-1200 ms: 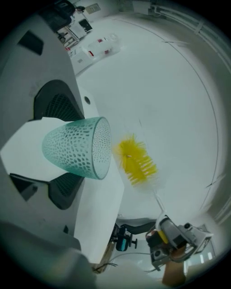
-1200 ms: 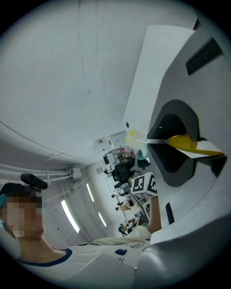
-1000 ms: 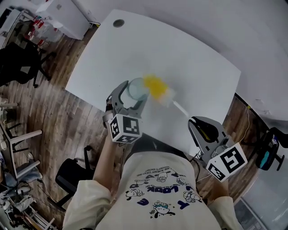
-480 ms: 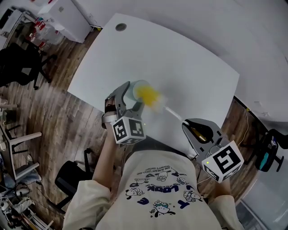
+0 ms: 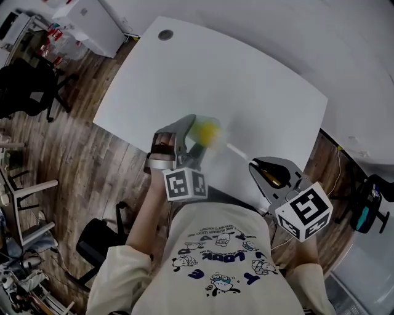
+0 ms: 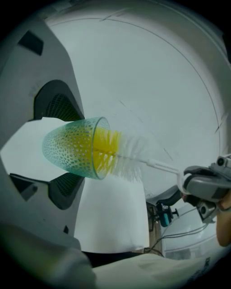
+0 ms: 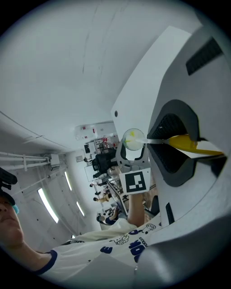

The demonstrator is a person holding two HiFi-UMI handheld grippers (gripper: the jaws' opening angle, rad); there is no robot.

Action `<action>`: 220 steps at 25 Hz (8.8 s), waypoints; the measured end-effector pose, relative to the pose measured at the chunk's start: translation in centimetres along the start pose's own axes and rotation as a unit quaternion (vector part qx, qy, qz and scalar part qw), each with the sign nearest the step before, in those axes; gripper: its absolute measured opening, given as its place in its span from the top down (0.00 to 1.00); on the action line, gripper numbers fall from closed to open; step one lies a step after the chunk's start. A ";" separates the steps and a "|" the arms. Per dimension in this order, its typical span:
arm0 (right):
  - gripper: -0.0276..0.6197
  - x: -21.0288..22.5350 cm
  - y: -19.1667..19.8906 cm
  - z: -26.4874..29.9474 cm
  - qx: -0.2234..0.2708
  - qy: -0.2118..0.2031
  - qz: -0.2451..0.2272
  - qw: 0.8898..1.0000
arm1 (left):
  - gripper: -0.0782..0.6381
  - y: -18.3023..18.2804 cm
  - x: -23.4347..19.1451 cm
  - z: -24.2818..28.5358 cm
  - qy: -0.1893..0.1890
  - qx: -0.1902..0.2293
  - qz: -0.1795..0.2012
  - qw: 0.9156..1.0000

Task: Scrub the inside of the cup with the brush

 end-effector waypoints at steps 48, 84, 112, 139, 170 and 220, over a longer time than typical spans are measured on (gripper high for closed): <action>0.89 2.9 -0.7 0.1 -0.103 -0.093 -0.015 0.990 | 0.40 -2.4 3.5 -2.0 0.261 0.045 0.025 0.964; 0.89 0.2 -1.7 0.9 -0.102 -0.059 -0.094 0.989 | 0.40 -1.6 3.1 -1.0 0.282 0.020 0.027 0.959; 0.89 -1.0 -1.4 0.3 -0.078 -0.104 -0.039 0.991 | 0.40 -0.3 -0.4 -1.1 0.257 0.037 -0.029 0.965; 0.89 2.9 -1.6 -0.3 -0.050 -0.129 0.061 0.988 | 0.40 -1.1 -0.6 -2.8 0.258 0.112 -0.029 0.959; 0.89 1.1 -2.7 -0.7 -0.061 -0.149 0.036 0.986 | 0.40 -2.1 0.1 -1.6 0.264 0.073 0.044 0.961; 0.89 1.3 -2.5 -1.6 -0.040 -0.127 0.086 0.987 | 0.40 0.6 0.0 -2.8 0.260 0.064 -0.029 0.963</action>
Point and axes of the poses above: the fingertips, and each gripper's own axes: z forward along the fingers, x to its right, y out of its underside, the point moved 6 cm from there along -z, backward along the fingers, and after that the axes turned 13 degrees about z, right-handed, at the moved point
